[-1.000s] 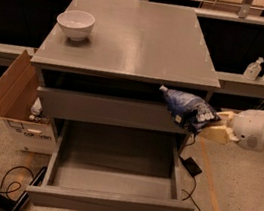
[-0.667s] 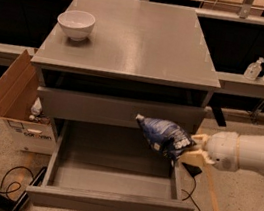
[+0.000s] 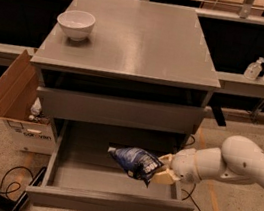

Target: Place blue chip bag into middle drawer

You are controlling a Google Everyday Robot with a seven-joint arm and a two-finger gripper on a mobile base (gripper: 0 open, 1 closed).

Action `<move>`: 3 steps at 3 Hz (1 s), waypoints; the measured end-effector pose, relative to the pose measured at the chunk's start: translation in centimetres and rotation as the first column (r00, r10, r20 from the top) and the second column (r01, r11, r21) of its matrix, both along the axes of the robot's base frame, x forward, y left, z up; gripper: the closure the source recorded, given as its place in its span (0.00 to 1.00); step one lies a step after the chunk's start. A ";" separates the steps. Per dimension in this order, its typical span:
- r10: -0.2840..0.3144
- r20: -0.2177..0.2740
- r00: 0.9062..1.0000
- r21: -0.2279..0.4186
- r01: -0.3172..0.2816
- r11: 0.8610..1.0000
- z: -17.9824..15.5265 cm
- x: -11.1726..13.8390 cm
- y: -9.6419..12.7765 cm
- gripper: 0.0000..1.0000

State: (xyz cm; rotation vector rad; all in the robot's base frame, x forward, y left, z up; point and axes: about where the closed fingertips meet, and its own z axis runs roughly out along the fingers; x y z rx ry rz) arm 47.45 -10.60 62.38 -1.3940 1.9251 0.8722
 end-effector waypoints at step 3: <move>-0.081 -0.108 0.991 -0.143 0.065 0.988 -12.0 5.5 4.2 1.00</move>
Offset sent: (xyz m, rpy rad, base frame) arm 0.0515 0.0466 -0.1455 -0.1501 0.1192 -0.0708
